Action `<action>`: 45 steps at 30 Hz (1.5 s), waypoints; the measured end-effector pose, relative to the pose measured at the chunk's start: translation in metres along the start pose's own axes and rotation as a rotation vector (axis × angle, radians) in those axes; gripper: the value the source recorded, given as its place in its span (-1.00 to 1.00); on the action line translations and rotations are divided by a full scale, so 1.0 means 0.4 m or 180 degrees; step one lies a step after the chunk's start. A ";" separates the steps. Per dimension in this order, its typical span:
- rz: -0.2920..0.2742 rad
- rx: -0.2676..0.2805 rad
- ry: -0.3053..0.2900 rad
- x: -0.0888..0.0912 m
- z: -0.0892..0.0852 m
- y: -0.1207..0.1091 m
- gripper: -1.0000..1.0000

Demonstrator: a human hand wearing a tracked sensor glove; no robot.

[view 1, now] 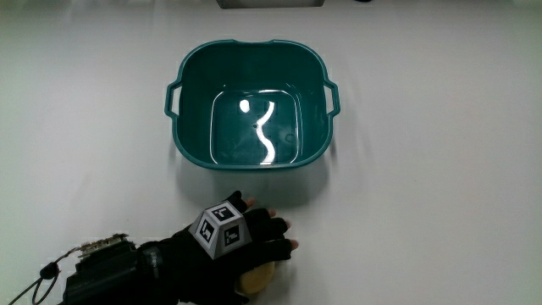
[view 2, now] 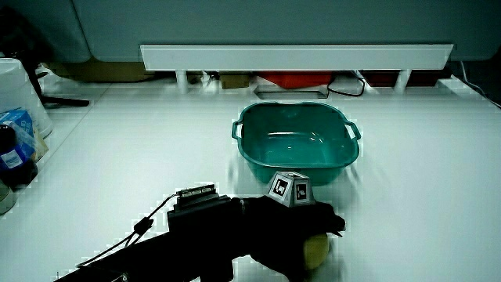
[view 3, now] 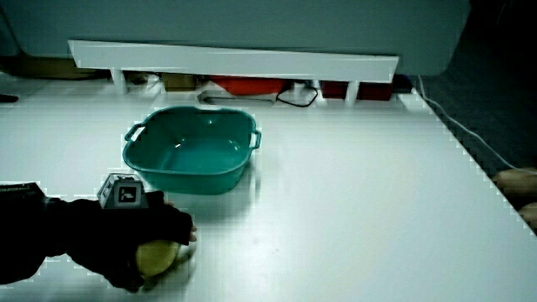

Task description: Place pear on desk

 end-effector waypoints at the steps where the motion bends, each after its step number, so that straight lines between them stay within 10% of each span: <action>1: -0.0006 -0.0029 -0.0046 0.003 -0.002 0.001 0.00; 26: 0.0102 -0.0402 -0.0137 -0.022 -0.178 0.047 0.00; 45: 0.0143 -0.0566 -0.0377 -0.052 -0.190 0.060 -0.21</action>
